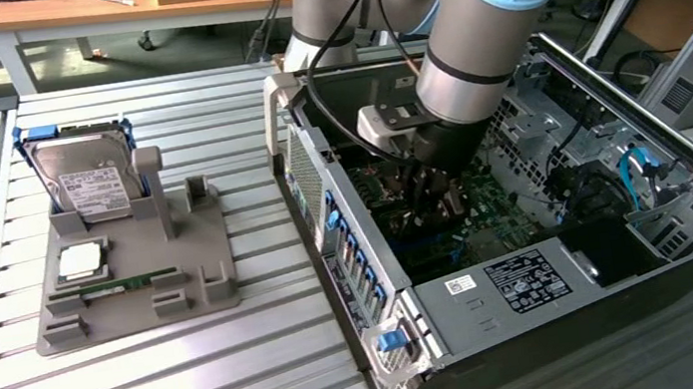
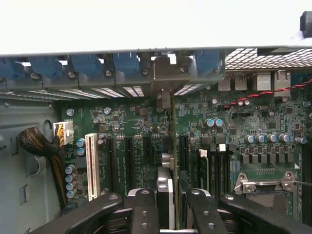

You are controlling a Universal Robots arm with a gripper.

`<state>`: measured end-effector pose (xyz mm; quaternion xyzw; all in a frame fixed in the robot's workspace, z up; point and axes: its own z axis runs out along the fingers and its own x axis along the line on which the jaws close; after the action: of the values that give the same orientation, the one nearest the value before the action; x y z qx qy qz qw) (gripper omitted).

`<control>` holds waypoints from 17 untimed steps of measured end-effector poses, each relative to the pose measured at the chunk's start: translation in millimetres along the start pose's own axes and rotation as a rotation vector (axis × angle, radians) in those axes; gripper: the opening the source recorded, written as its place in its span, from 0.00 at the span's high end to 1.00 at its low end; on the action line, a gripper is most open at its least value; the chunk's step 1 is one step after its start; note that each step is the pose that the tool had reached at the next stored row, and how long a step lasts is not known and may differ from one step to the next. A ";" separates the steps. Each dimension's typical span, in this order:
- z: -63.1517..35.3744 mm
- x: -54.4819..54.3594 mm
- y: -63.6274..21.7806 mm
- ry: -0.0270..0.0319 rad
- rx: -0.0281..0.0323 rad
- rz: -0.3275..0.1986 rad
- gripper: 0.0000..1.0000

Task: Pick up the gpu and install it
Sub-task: 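Insert the gpu into the slot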

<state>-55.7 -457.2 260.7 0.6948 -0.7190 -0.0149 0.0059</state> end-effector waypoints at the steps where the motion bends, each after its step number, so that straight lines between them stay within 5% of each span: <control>1: -0.2 0.0 0.0 0.0001 0.0000 0.000 0.73; 17: 0.0 0.1 3.9 0.0006 -0.0002 0.000 0.73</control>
<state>-59.6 -457.3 260.8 0.6948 -0.7190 -0.0148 0.0062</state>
